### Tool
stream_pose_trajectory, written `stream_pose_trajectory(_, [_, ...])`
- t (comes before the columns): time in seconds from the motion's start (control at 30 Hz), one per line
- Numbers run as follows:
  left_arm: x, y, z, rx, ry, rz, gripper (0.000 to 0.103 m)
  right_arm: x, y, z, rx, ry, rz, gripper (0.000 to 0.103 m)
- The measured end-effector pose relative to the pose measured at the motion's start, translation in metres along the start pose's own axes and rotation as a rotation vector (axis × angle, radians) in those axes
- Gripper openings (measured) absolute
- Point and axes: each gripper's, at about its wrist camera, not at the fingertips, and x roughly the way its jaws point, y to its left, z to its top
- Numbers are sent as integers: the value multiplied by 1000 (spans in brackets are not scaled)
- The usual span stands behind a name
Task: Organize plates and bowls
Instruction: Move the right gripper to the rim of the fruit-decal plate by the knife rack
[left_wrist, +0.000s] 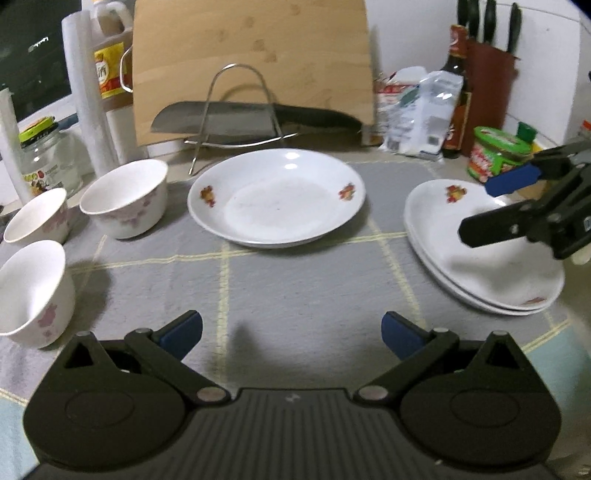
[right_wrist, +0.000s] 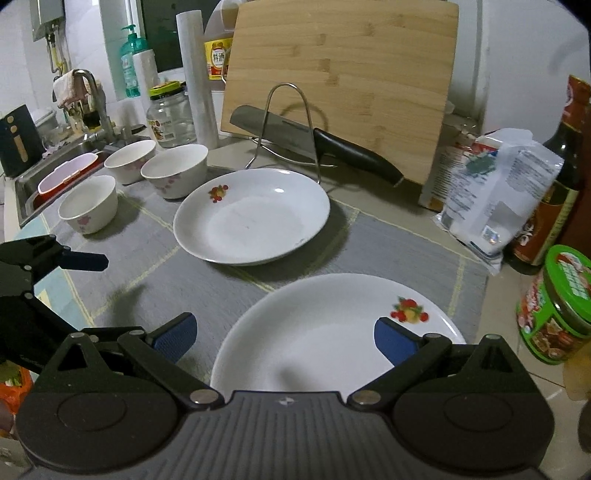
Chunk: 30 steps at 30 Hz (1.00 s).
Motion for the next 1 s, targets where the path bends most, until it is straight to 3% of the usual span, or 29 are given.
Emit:
stream_pose_trajectory(0.7, [68,33,19,51,18,-87,102,30,8,29,56,53,-96,103])
stream_pose_trajectory(1.0, [86,37,35,73,9,-110,103,47,-4,41,75,75,-72,103])
